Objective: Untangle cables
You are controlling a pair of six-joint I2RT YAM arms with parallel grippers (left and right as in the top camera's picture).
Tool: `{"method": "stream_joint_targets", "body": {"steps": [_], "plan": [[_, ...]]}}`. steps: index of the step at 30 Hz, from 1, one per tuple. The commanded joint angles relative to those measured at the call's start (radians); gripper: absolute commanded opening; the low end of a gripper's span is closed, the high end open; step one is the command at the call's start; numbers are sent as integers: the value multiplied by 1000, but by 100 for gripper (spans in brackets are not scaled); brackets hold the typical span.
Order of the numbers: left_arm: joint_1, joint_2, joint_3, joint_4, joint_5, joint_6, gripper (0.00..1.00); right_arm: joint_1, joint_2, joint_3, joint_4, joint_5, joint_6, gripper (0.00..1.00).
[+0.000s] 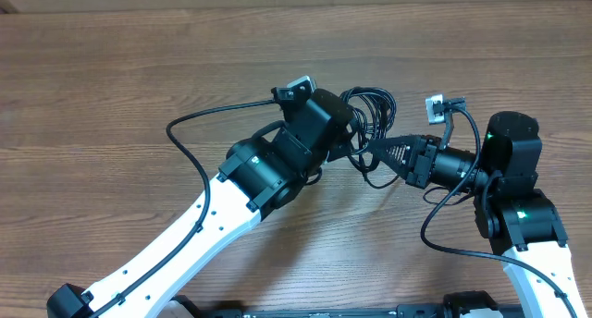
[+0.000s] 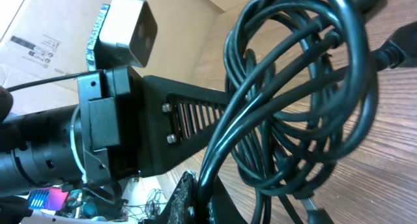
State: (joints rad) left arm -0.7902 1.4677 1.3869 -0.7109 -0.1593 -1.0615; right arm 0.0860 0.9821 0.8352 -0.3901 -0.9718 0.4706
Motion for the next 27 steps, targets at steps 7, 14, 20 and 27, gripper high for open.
{"method": "stream_joint_targets", "body": {"steps": [7, 14, 20, 27], "plan": [[-9, -3, 16, -5, -40, -69, 4, 10, 1, 24, 27, -142, -87, 4], [-9, -2, 16, -95, -113, -239, 4, 10, 0, 24, 30, -156, -86, 4], [-8, -2, 16, -110, -141, -274, 4, 10, 0, 24, 29, -157, -85, 4], [-8, -2, 16, -174, -167, -477, 4, 10, 0, 24, 29, -160, -85, 4]]}}
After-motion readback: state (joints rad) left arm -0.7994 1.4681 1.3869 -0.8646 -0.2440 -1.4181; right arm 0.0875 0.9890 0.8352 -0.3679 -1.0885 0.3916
